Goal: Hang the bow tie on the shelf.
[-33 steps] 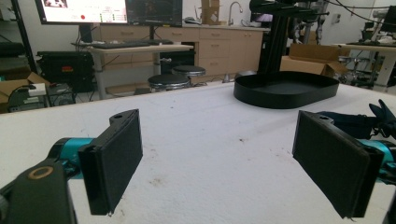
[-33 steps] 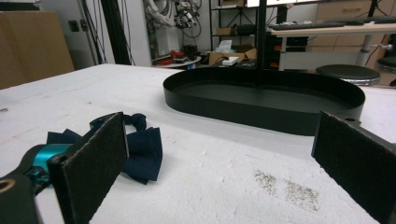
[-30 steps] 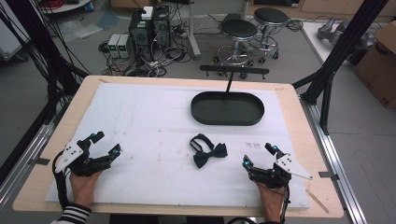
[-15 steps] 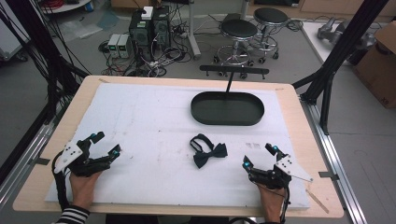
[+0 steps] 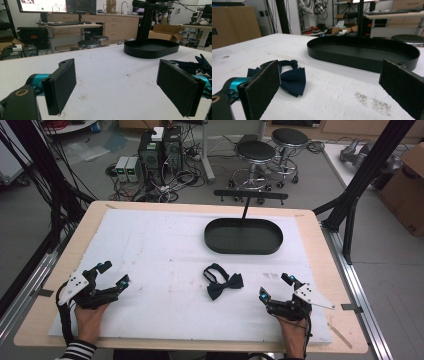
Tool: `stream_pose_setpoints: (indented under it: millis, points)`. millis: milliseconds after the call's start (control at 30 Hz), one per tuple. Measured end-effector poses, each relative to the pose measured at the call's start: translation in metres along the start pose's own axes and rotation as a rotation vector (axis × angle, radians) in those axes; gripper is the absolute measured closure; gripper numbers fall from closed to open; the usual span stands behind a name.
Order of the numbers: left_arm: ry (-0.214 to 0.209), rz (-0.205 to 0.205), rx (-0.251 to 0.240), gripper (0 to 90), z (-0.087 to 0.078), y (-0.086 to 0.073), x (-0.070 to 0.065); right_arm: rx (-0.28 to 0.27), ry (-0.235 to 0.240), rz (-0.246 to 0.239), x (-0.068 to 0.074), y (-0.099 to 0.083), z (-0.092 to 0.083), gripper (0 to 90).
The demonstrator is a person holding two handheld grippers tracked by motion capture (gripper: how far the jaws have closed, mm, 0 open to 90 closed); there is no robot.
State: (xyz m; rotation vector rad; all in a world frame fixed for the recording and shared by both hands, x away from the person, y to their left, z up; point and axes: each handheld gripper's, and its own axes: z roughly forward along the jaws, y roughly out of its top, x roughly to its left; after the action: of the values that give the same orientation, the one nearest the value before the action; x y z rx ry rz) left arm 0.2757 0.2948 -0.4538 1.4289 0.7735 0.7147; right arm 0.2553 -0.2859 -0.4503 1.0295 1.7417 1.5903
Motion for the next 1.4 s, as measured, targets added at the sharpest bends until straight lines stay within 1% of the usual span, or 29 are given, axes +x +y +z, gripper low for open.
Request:
stream_pose_setpoints:
  millis: [33,100,167,267,300,333,433,467,500,533,600,633,700,733,800,833,900,933,967,1000,1033,1100,1133,1200,1233,1300,1333,1367,1400]
  points:
    - [0.000,0.004,0.001,16.4,0.000,0.000,0.000,0.000,0.000,0.000,0.000,0.000,0.000,2.6]
    - [0.001,0.001,0.001,16.4,0.000,0.000,0.001,0.031,0.023,-0.007,0.001,0.001,0.004,2.6]
    - [0.001,0.000,0.000,16.4,0.000,0.000,0.001,0.052,0.028,-0.003,0.004,0.003,0.006,2.6]
    - [-0.003,0.005,0.003,16.4,0.000,0.000,0.000,0.067,0.042,0.004,0.006,0.006,0.008,2.6]
    - [-0.003,0.000,0.001,16.4,0.000,0.000,0.000,0.067,0.057,0.015,0.007,0.009,0.010,2.7]
    - [-0.003,0.000,0.001,16.4,0.000,0.000,0.000,0.080,0.068,0.026,0.007,0.012,0.011,2.6]
    - [0.001,-0.011,-0.001,16.3,0.000,0.000,0.001,0.110,0.098,0.027,0.007,0.022,0.015,2.6]
    - [0.000,-0.011,0.001,16.3,0.000,0.000,0.001,0.110,0.098,0.027,0.007,0.022,0.015,2.6]
    - [0.001,-0.011,-0.001,16.4,0.000,0.000,0.001,0.130,0.124,0.030,0.006,0.030,0.018,2.6]
    - [0.000,-0.008,0.002,16.4,0.000,0.000,0.001,0.143,0.134,0.028,0.007,0.033,0.020,2.6]
    - [0.001,-0.009,0.001,16.3,0.000,0.000,0.001,0.149,0.141,0.027,0.007,0.035,0.021,2.6]
    - [0.000,-0.010,0.002,16.4,0.000,0.000,0.001,0.166,0.152,0.023,0.008,0.041,0.026,2.6]
    - [0.002,-0.013,0.001,16.4,0.000,0.000,0.002,0.185,0.157,0.018,0.008,0.045,0.030,2.6]
    - [0.002,-0.014,0.001,16.4,0.000,0.000,0.002,0.185,0.157,0.018,0.008,0.045,0.030,2.6]
    - [0.002,-0.013,0.000,16.4,0.000,0.000,0.002,0.215,0.166,0.003,0.010,0.050,0.037,2.6]
    - [0.001,-0.013,0.000,16.3,0.000,0.000,0.002,0.223,0.168,-0.009,0.010,0.052,0.039,2.6]
    - [0.001,-0.013,0.000,16.4,0.000,0.000,0.002,0.232,0.171,-0.014,0.010,0.053,0.041,2.6]
    - [0.001,-0.014,0.000,16.4,0.000,0.000,0.002,0.255,0.179,-0.024,0.010,0.054,0.045,2.6]
    - [0.001,-0.013,0.000,16.4,0.000,0.000,0.002,0.266,0.190,-0.028,0.010,0.054,0.047,2.6]
    - [0.001,-0.013,0.000,16.4,0.000,0.000,0.002,0.266,0.190,-0.028,0.010,0.054,0.047,2.6]
    - [0.001,-0.013,0.000,16.4,0.000,0.000,0.002,0.275,0.204,-0.030,0.010,0.054,0.049,2.6]
    - [0.001,-0.014,0.001,16.3,0.000,0.000,0.002,0.311,0.218,-0.044,0.010,0.054,0.054,2.6]
    - [0.002,-0.015,0.002,16.4,0.000,0.000,0.002,0.342,0.226,-0.053,0.011,0.055,0.059,2.6]
    - [0.002,-0.014,0.003,16.4,0.000,0.000,0.002,0.354,0.231,-0.057,0.011,0.056,0.061,2.6]
    - [0.001,-0.015,0.002,16.4,0.000,0.000,0.002,0.366,0.243,-0.070,0.013,0.058,0.065,2.6]
    - [0.001,-0.014,0.003,16.4,0.000,0.000,0.002,0.375,0.247,-0.076,0.013,0.059,0.067,2.7]
    - [0.002,-0.015,0.002,16.3,0.000,0.000,0.002,0.386,0.258,-0.086,0.014,0.062,0.070,2.6]
    - [0.002,-0.017,0.002,16.3,0.000,0.000,0.002,0.386,0.258,-0.086,0.014,0.062,0.070,2.6]
    - [0.002,-0.016,0.001,16.3,0.000,0.000,0.002,0.407,0.271,-0.102,0.014,0.064,0.075,2.6]
